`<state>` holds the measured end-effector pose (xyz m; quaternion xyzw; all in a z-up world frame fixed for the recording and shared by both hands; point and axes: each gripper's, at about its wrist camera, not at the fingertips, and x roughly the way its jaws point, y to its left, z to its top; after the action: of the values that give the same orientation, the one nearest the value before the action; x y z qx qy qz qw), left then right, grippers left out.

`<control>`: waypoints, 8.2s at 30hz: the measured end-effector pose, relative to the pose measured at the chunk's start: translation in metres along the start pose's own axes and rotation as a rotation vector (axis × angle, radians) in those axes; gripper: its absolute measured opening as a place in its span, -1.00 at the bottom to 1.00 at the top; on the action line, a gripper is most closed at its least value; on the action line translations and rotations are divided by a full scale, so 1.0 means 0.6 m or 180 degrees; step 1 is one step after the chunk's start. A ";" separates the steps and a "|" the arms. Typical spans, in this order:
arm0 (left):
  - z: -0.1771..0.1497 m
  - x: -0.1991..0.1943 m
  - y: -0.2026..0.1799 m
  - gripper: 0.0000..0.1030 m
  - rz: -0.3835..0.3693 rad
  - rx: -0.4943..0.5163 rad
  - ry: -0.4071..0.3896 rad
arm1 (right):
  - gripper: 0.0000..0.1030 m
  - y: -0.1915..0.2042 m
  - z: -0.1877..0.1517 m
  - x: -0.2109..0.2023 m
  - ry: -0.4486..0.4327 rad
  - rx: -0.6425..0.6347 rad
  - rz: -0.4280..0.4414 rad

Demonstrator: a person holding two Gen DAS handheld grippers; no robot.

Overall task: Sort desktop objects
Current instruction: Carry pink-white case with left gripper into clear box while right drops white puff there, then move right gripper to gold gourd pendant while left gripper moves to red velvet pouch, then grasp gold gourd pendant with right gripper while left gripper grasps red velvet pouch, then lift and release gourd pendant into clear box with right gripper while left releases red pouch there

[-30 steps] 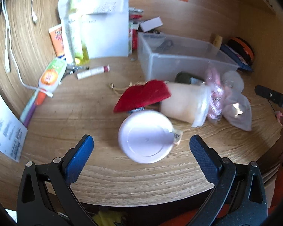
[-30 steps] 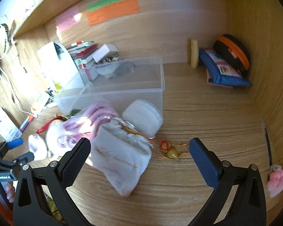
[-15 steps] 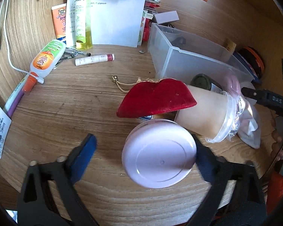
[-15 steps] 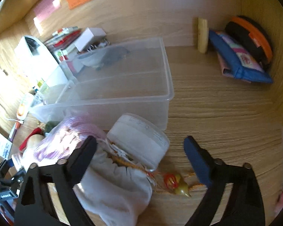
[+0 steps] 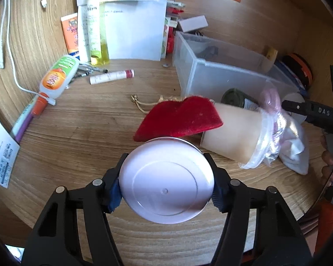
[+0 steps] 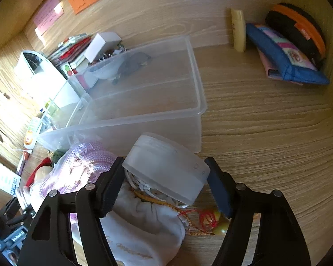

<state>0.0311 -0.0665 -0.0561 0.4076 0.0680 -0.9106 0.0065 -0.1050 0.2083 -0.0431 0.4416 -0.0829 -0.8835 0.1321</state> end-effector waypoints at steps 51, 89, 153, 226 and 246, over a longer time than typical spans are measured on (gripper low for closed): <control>0.279 0.155 -0.128 0.23 -0.0522 0.0802 0.0355 | -0.09 0.081 0.117 0.016 -0.0036 -0.1021 -0.0128; 0.250 0.040 -0.110 0.81 -0.0317 0.0796 -0.0149 | 0.31 0.077 0.041 -0.076 -0.0404 -0.1158 -0.0158; 0.131 0.109 0.042 0.73 -0.0140 0.0534 0.0460 | -0.15 -0.068 0.031 0.023 0.0293 -0.0503 -0.0290; 0.172 -0.046 0.046 -0.81 -0.0778 0.0353 -0.0291 | -0.32 0.103 0.028 -0.194 -0.0776 -0.0985 0.0623; 0.286 0.023 -0.086 -0.81 -0.1106 0.0556 -0.0347 | -0.32 0.107 0.157 -0.121 -0.0810 -0.0769 0.0673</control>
<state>-0.1091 -0.0367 0.0526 0.3389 0.0576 -0.9212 -0.1824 -0.1283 0.1724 0.0848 0.2962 -0.0382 -0.9169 0.2647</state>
